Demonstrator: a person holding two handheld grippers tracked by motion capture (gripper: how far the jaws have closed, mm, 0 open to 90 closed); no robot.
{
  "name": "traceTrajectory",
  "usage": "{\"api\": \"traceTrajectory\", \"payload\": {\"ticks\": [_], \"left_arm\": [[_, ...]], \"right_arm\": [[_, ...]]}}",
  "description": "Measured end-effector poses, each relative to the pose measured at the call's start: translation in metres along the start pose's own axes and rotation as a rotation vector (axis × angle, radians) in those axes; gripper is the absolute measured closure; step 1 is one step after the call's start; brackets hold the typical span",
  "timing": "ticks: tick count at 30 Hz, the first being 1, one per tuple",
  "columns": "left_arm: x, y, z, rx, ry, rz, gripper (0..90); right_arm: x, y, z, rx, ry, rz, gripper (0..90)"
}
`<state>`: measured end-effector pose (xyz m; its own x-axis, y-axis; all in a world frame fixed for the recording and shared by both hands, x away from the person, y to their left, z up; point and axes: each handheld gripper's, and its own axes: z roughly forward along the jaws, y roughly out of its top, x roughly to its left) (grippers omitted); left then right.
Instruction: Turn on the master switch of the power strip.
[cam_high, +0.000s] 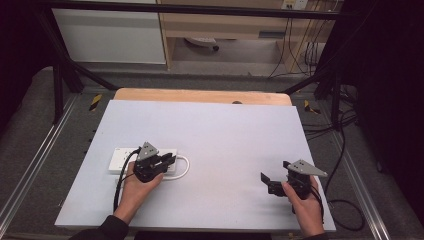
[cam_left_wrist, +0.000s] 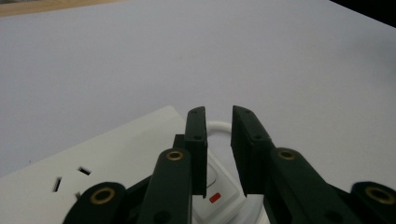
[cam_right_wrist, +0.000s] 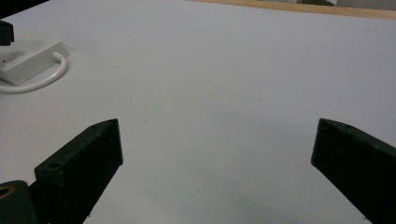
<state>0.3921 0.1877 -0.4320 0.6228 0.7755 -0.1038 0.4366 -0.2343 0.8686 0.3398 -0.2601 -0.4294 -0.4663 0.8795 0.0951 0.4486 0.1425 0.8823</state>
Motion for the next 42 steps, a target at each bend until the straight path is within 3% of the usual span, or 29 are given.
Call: {"api": "traceTrajectory", "payload": {"ticks": [19, 24, 32, 37, 42], "left_arm": [[-0.002, 0.01, -0.009, -0.072, -0.041, -0.019, 56.6], [-0.003, 0.012, -0.01, -0.083, -0.033, -0.02, 50.3], [-0.005, 0.014, -0.011, -0.117, -0.054, -0.042, 43.4], [-0.004, 0.015, -0.011, -0.117, -0.079, -0.066, 35.0], [-0.006, 0.018, -0.013, -0.128, -0.069, -0.057, 18.8]], "right_arm": [[0.0, 0.0, 0.0, 0.002, 0.001, 0.002, 2.4], [0.0, 0.0, 0.0, 0.0, 0.0, 0.002, 2.4], [0.0, 0.0, 0.0, 0.0, 0.0, 0.002, 2.4], [0.0, 0.0, 0.0, 0.0, 0.001, 0.003, 2.4], [0.0, 0.0, 0.0, 0.0, 0.001, 0.002, 2.4]]}}
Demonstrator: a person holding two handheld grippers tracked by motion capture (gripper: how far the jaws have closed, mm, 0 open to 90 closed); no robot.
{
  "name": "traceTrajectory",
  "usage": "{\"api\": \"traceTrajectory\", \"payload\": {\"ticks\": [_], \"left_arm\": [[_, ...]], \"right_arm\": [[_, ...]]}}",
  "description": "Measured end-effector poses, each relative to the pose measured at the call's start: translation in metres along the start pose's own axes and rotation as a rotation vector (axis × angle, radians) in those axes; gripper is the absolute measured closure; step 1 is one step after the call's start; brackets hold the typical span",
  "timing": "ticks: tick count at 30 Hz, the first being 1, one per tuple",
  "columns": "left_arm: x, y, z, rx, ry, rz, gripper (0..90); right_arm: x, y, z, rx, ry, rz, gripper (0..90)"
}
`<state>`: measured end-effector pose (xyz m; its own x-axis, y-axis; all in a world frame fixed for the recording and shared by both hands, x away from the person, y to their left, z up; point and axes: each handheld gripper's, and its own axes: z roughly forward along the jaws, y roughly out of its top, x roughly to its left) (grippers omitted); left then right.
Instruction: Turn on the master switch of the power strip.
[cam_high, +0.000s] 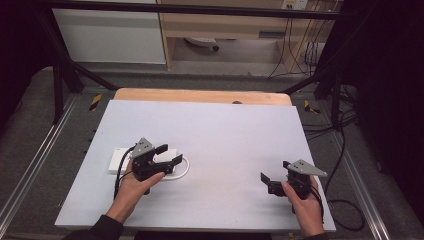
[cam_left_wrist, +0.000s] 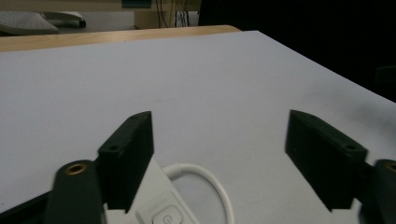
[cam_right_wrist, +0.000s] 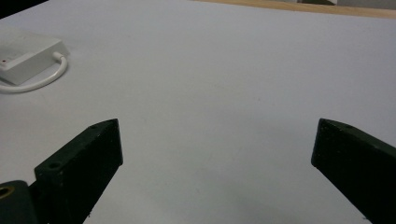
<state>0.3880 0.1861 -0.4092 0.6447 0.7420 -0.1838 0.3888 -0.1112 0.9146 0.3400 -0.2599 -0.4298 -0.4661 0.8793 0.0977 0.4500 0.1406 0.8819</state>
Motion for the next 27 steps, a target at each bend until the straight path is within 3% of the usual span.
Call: {"api": "traceTrajectory", "payload": {"ticks": [4, 14, 27], "left_arm": [[0.0, 0.004, -0.002, -0.009, -0.002, -0.013, 9.5], [0.001, 0.008, -0.009, -0.018, 0.002, -0.01, 7.9], [0.002, 0.01, -0.03, -0.026, 0.006, 0.008, 7.9]], "right_arm": [[0.0, 0.0, 0.0, 0.0, 0.0, -0.002, 2.4], [0.0, 0.0, 0.0, 0.001, 0.002, -0.004, 2.4], [0.0, 0.0, 0.0, 0.003, 0.002, -0.002, 2.4]]}}
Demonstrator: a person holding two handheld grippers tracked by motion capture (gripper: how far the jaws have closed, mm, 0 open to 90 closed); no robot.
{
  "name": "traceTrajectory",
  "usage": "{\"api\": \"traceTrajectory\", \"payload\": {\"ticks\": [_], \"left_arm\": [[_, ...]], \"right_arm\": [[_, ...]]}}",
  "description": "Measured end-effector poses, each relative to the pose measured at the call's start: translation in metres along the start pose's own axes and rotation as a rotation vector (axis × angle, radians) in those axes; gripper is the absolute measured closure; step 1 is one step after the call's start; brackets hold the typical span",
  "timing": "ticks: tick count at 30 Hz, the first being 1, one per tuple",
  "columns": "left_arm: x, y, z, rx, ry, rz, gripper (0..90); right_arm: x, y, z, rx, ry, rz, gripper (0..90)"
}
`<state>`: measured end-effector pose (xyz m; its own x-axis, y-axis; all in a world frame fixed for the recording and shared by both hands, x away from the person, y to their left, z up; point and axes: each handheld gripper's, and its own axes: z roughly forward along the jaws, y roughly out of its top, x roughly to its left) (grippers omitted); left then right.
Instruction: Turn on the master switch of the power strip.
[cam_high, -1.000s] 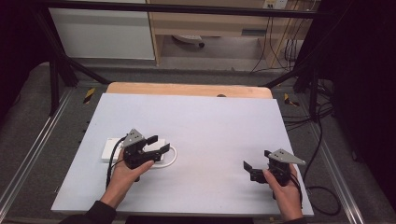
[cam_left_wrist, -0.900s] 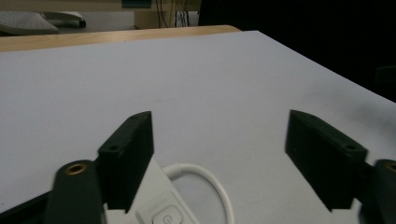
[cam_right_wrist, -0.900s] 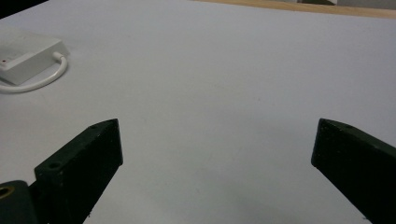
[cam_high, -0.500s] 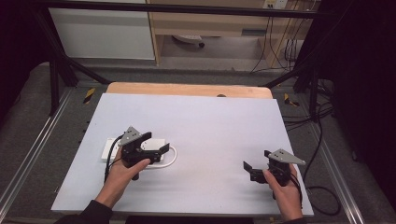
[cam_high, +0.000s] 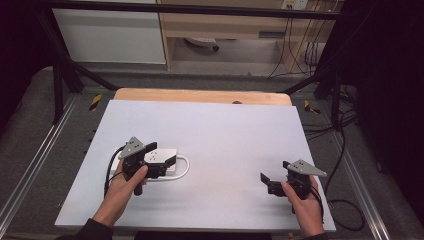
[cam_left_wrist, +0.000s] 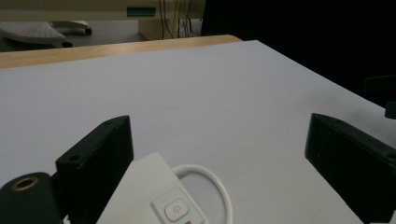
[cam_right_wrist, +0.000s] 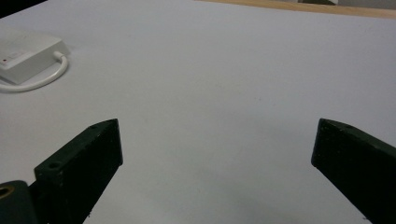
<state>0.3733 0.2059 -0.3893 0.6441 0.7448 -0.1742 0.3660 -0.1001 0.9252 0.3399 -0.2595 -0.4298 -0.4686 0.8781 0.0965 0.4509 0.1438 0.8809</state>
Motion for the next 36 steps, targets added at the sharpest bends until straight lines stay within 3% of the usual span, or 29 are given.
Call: {"api": "traceTrajectory", "payload": {"ticks": [22, 36], "left_arm": [[0.022, -0.01, -0.053, -0.034, 0.056, -0.02, 7.1], [0.039, -0.029, -0.083, -0.042, 0.116, -0.043, 7.0]], "right_arm": [[0.001, -0.001, 0.001, 0.01, 0.002, -0.007, 2.4], [0.001, -0.001, 0.003, 0.02, 0.001, -0.016, 2.3]]}}
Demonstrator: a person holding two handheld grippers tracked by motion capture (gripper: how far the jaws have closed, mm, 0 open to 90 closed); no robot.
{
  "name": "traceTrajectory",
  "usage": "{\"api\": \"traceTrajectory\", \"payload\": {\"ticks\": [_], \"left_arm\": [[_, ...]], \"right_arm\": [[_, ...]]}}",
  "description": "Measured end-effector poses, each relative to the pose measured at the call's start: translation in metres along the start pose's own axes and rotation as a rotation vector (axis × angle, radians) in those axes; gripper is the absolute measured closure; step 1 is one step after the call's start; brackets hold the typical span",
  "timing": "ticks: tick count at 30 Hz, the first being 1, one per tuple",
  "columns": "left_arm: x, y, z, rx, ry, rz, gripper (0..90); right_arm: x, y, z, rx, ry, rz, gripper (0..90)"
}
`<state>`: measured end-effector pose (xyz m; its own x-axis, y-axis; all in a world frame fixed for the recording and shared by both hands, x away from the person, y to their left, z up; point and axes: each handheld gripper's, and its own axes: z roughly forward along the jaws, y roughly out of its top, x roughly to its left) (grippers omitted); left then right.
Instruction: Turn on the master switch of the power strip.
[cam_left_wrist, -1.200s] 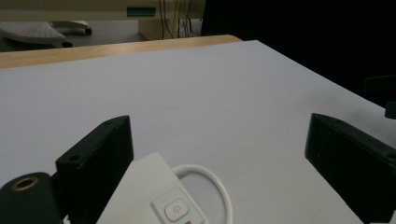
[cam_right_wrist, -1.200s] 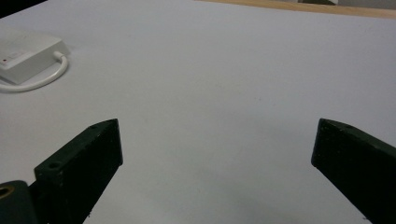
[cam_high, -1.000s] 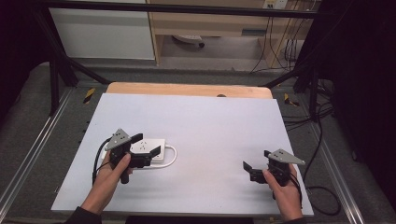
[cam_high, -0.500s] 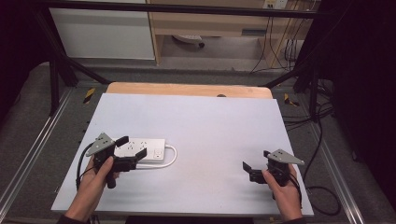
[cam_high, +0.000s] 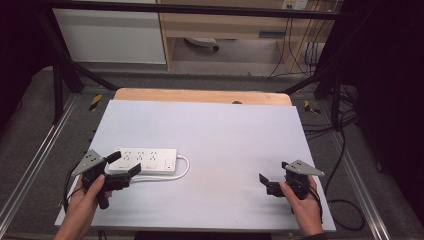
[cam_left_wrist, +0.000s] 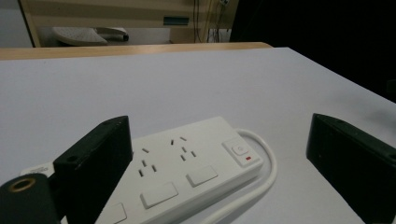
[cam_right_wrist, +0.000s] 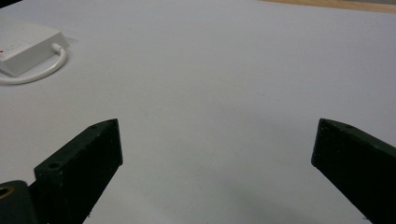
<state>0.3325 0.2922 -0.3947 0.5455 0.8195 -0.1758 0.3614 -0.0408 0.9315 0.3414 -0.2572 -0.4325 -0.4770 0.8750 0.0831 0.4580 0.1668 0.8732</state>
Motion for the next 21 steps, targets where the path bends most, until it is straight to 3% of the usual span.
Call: {"api": "traceTrajectory", "payload": {"ticks": [12, 18, 21], "left_arm": [[0.018, -0.019, -0.016, -0.016, 0.066, -0.02, 7.7], [0.013, -0.031, -0.017, 0.043, 0.101, 0.014, 7.9], [0.008, -0.034, -0.013, 0.077, 0.106, 0.031, 8.1]], "right_arm": [[-0.003, -0.002, 0.002, 0.019, -0.023, -0.001, 2.3], [-0.01, -0.005, 0.015, 0.065, -0.075, -0.012, 2.5], [-0.014, -0.009, 0.031, 0.123, -0.102, -0.008, 2.4]]}}
